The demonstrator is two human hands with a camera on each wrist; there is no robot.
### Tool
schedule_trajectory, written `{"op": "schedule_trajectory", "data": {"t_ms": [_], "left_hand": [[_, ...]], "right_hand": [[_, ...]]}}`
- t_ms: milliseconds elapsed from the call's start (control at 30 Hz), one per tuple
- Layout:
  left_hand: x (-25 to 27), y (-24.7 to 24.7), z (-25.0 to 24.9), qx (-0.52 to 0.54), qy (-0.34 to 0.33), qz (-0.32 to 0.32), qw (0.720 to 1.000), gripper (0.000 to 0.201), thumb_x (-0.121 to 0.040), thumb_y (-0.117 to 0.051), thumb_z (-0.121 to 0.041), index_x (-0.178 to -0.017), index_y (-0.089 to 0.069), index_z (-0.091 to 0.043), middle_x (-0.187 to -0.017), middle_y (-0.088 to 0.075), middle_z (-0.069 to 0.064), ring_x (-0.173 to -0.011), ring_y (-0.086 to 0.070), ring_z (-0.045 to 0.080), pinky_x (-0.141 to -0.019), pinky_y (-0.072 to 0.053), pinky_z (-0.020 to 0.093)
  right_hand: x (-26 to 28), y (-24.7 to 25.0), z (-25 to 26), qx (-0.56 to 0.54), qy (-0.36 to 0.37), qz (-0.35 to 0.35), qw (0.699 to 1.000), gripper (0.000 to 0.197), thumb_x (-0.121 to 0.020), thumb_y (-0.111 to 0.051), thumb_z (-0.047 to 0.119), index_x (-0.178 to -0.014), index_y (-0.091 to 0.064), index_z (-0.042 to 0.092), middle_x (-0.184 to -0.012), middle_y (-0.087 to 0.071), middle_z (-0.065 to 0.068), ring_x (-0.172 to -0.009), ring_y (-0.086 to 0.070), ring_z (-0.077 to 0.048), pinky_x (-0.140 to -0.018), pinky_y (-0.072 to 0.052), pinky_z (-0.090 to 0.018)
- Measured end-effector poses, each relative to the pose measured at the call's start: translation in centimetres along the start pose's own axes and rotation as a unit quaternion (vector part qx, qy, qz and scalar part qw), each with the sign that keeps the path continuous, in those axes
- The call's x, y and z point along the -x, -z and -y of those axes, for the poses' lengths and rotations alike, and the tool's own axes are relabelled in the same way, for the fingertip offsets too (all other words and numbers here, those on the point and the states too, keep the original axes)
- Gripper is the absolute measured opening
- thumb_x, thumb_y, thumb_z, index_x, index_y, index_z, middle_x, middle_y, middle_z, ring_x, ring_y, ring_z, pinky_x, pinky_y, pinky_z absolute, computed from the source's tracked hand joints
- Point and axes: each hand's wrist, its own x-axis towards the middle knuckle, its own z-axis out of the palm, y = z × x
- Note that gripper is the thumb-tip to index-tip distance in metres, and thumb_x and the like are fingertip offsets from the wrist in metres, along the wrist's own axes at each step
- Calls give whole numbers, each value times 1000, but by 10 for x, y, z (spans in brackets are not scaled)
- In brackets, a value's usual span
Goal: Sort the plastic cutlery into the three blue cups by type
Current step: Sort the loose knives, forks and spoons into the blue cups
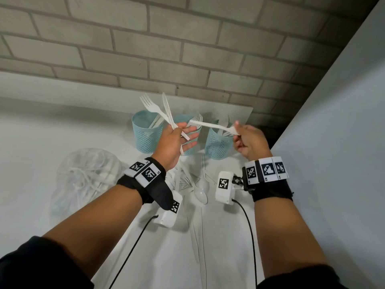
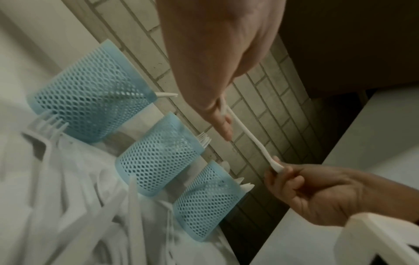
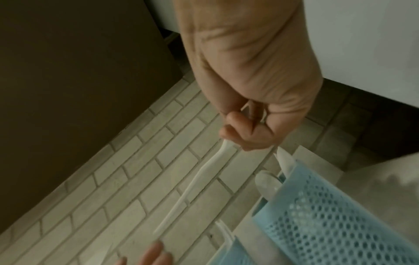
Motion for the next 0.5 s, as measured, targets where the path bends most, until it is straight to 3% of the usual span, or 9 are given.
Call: {"op": "schedule_trajectory", "data": {"t_ms": [67,100,167,233,333,500], "left_hand": [[1,1,-2,-18,24,19,999,17,-100,-34,-8,-95,-49,-12,-90,-63,13,-82,-64,24,-76,-56,35],[2,1,-3,-26,37,27,999,17,-100,-36,-8,-95,-52,-12,-85,-61,11,-76,-63,21,-72,-57,33],[3,1,-4,-50,59,35,996,18,-99,-38,-8,-101,-55,-12,-75,-55,5,-63,-54,13,-58,-56,24],[2,3,-4,-74,79,39,993,22,-99,-38,-10,-112,-55,-12,-69,-45,0,-54,-39,8,-44,-41,15],[1,8,-3,-96,101,46,989,28,-99,-39,-15,-123,-54,-11,-65,-35,-4,-50,-25,6,-42,-21,15],[1,19,-5,-108,123,59,985,42,-100,-31,-41,-118,-57,-15,-60,-31,-7,-44,-23,2,-40,-19,14]], "right_hand": [[-6,6,6,32,102,-78,991,19,-92,-58,23,-76,-52,15,-70,-59,-11,-39,-50,-4,-34,-36,-13],[-9,9,10,65,164,-122,977,20,-92,-58,23,-74,-52,17,-78,-62,-14,-45,-57,-7,-35,-39,-14],[-10,11,18,138,268,-184,935,16,-91,-60,23,-77,-55,15,-91,-65,-14,-71,-66,-21,-51,-53,-23],[-10,9,24,223,326,-200,897,17,-91,-59,25,-90,-64,8,-94,-66,-12,-85,-64,-27,-68,-52,-31],[-17,-3,24,363,316,-184,857,27,-93,-56,27,-103,-68,6,-104,-67,-14,-95,-62,-28,-73,-40,-24],[-45,-14,12,500,252,-82,825,38,-94,-50,36,-96,-67,2,-101,-65,-20,-92,-62,-34,-74,-41,-31]]}}
